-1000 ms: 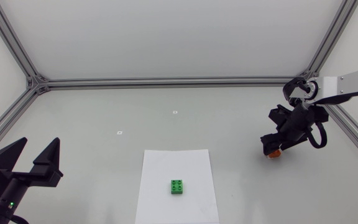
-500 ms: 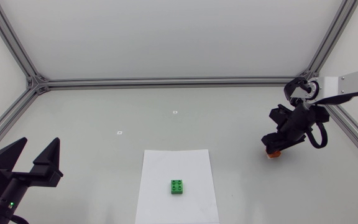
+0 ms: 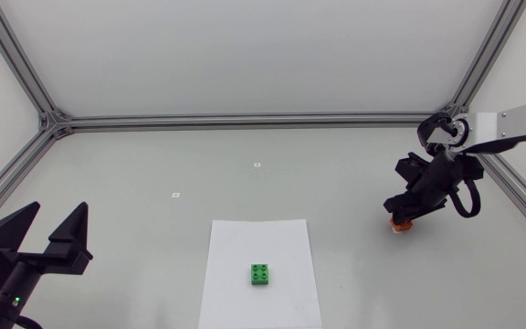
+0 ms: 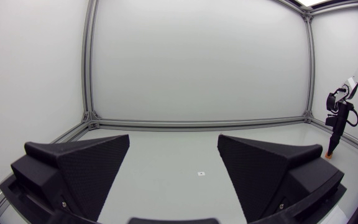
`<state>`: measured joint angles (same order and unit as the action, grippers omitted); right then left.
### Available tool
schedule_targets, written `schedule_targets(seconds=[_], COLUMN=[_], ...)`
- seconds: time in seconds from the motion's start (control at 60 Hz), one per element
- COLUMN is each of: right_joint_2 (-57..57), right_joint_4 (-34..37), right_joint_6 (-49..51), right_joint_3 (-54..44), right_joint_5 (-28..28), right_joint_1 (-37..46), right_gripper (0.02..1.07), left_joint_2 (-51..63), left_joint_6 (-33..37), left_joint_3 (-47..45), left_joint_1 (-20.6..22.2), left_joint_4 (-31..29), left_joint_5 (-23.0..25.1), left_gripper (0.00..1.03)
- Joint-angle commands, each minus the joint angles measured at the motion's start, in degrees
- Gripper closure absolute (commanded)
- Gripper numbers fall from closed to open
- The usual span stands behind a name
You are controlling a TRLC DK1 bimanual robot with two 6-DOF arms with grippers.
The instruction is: Pick up the orange 2x2 brick with the right arm and stack it on top of the green 2x2 brick in the center
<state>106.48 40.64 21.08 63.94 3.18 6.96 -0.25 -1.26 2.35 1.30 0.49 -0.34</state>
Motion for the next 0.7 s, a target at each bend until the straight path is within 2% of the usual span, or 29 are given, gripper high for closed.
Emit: schedule_targets(seconds=[0.0, 0.4, 0.683], right_joint_2=[0.5, -3.9, -10.3], right_joint_4=[-0.1, 1.6, 5.6], right_joint_6=[1.2, 3.9, 6.0], right_joint_3=[-1.4, -2.7, -2.6], right_joint_5=[0.2, 0.6, 2.6], right_joint_1=[0.4, 0.3, -1.3], right_gripper=[0.65, 0.71, 0.82], left_joint_2=[-0.5, -0.5, -0.5], left_joint_6=[0.7, 0.7, 0.7], left_joint_3=[-2.3, -2.3, -2.3], left_joint_1=[-0.2, -0.2, -0.2], left_joint_4=[-0.8, -0.8, -0.8], left_joint_5=[0.3, 0.3, 0.3], left_gripper=[0.04, 0.04, 0.04])
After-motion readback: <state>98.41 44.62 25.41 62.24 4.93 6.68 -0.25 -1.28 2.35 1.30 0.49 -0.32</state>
